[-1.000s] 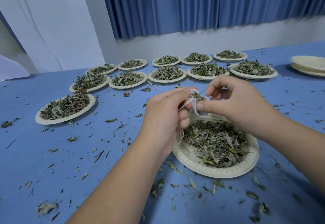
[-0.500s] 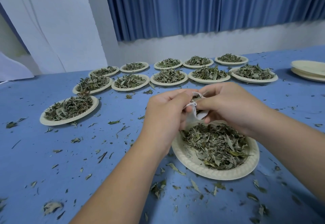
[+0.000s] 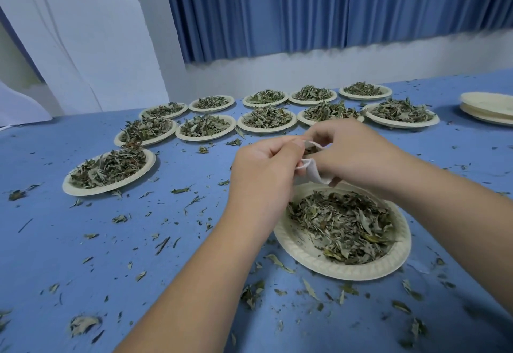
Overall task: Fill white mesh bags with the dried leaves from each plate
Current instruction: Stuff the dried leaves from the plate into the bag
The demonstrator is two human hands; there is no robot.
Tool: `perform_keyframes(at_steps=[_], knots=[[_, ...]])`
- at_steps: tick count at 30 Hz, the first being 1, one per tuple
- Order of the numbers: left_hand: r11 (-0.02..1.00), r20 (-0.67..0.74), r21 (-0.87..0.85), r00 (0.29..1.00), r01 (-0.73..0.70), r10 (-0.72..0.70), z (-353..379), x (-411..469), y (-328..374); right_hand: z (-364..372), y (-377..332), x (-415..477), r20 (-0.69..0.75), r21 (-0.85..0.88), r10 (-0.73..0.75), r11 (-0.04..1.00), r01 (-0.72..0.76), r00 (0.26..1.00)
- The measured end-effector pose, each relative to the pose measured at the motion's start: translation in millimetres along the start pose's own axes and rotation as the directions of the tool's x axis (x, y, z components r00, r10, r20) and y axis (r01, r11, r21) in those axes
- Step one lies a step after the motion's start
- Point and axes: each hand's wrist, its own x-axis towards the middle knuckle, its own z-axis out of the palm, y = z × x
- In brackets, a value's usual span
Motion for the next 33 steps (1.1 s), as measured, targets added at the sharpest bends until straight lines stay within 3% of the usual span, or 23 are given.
perform_keyframes(at_steps=[2,4,7,11,16,18,21,25,30,33], knots=[[1.000,-0.019,0.013,1.000,-0.022,0.022,-1.4,0.5,0.2,-7.8,3.9,-3.5,0.140,0.179,0.022,0.983,-0.047,0.990],[1.000,-0.009,0.001,1.000,-0.025,0.025,-1.5,0.4,0.4,-12.0,6.6,-5.0,0.195,0.227,0.040,0.970,-0.084,0.980],[0.999,0.046,-0.038,0.999,0.004,-0.003,4.2,-3.1,2.0,-6.7,7.1,-1.1,0.073,0.130,0.079,0.988,-0.088,0.994],[0.997,0.061,-0.070,0.998,0.032,-0.027,7.5,-4.0,2.2,6.0,4.6,6.4,-0.085,-0.216,0.028,0.975,-0.046,0.996],[0.994,-0.026,0.085,0.998,-0.063,0.066,-2.8,2.6,-1.8,-3.9,10.0,-5.0,-0.018,-0.009,-0.030,1.000,0.030,0.999],[0.990,-0.083,0.116,0.993,-0.078,0.088,-6.0,4.8,-2.6,-15.3,16.2,-12.6,-0.032,-0.029,-0.066,0.997,0.065,0.997],[0.989,-0.153,0.118,0.982,-0.090,0.108,-9.4,7.8,-3.1,-33.7,23.6,-29.4,-0.052,-0.260,-0.117,0.961,0.100,0.992],[0.971,-0.203,0.164,0.958,-0.172,0.203,-14.0,9.3,-3.0,-39.7,26.7,-53.8,0.108,-0.619,-0.008,0.782,0.074,0.994],[0.870,-0.222,0.392,0.887,-0.300,0.406,-17.2,7.7,-3.8,-30.7,23.1,-68.4,0.154,-0.707,-0.018,0.697,0.123,0.988],[0.811,-0.184,0.494,0.873,-0.315,0.451,-15.4,5.2,-6.5,-21.9,21.7,-74.4,0.203,-0.758,0.040,0.639,0.132,0.978]])
